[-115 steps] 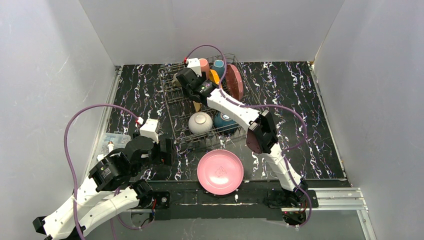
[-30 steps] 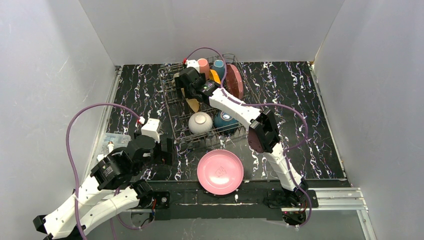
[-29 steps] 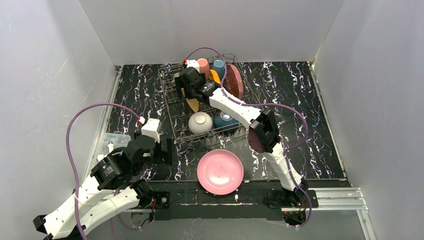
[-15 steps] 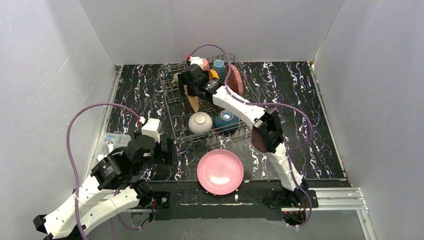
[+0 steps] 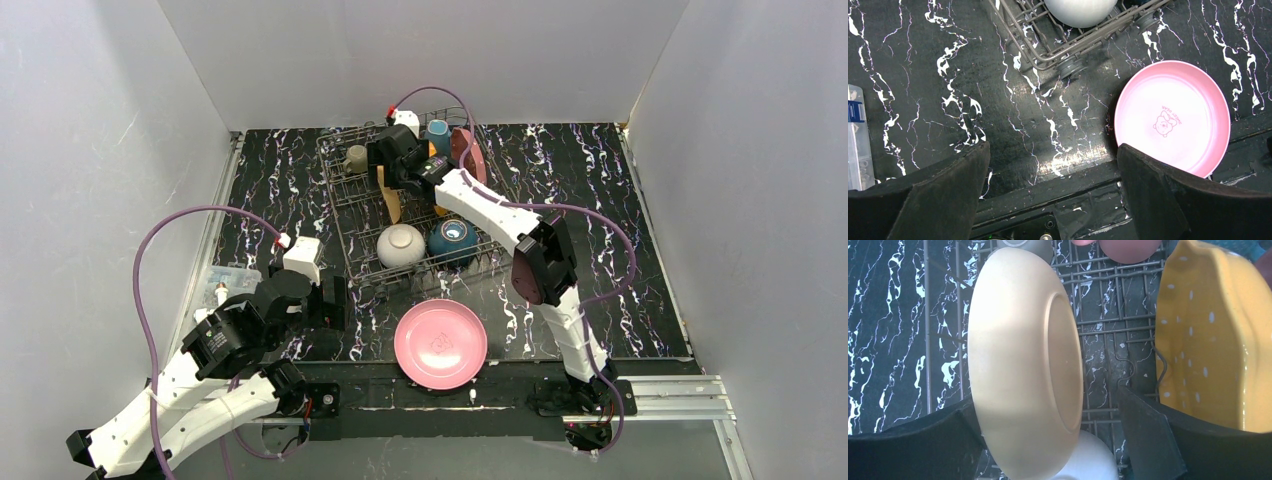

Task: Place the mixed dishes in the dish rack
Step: Insert the plate into the dish rack.

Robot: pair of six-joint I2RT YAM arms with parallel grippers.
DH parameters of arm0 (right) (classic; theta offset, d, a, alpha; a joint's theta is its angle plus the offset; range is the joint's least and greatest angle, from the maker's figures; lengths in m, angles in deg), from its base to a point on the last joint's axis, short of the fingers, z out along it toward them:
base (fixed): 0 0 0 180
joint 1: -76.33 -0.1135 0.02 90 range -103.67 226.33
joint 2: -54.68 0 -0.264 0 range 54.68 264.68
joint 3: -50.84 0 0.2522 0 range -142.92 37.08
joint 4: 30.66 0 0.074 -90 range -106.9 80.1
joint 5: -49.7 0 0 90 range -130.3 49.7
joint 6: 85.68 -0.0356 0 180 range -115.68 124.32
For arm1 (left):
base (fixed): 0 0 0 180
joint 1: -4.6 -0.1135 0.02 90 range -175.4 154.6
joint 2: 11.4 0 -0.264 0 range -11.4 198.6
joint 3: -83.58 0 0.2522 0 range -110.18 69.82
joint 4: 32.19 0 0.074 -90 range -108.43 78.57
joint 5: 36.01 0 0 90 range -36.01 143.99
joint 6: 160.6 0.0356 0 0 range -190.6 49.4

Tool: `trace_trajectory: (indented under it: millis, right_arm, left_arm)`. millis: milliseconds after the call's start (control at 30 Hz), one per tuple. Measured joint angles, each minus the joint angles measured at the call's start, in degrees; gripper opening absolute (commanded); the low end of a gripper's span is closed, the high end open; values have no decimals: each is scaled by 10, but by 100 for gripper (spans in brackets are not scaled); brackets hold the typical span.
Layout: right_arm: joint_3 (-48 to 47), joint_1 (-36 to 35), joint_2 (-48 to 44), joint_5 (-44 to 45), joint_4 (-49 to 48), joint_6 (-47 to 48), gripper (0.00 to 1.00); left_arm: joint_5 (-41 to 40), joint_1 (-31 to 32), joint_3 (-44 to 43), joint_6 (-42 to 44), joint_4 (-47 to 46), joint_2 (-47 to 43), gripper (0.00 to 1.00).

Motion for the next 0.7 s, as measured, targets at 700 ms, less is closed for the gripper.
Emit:
trace_trajectory:
  millis: [700]
  right_arm:
    - [64, 7, -36, -23, -31, -9, 94]
  left_arm:
    - [0, 0, 0, 0, 0, -19, 98]
